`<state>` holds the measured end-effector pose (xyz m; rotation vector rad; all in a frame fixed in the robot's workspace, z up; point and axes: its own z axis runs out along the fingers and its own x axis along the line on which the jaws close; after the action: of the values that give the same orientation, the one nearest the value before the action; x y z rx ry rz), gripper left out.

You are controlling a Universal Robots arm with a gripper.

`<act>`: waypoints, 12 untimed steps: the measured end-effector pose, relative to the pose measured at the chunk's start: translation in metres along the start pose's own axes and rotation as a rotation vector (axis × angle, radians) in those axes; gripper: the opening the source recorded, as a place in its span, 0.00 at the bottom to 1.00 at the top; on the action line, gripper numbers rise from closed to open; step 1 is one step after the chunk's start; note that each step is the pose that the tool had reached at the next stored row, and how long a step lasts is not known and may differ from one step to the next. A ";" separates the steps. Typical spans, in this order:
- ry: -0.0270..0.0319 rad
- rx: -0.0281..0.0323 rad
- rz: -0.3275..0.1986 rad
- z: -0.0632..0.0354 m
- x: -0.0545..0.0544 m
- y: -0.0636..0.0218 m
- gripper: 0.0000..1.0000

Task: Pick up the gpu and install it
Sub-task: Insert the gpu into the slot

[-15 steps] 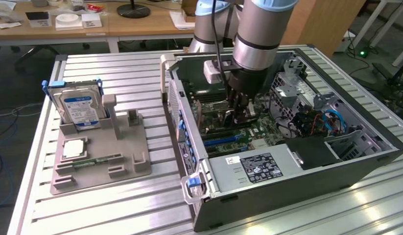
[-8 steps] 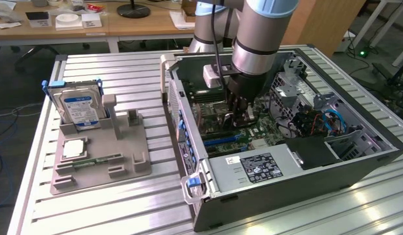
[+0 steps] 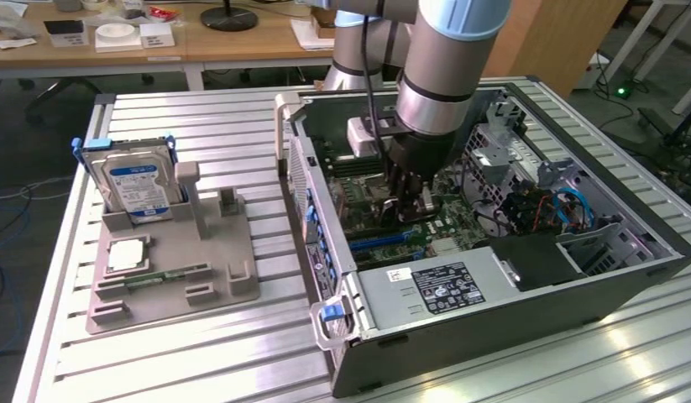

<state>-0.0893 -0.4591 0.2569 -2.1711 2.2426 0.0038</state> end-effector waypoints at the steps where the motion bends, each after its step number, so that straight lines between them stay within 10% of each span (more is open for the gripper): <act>1: 0.0000 -0.0005 0.000 0.0010 0.000 0.0002 0.28; 12: -0.0001 0.0001 0.000 0.0092 0.000 0.0013 0.28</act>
<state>-0.0905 -0.4591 0.2477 -2.1708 2.2426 0.0038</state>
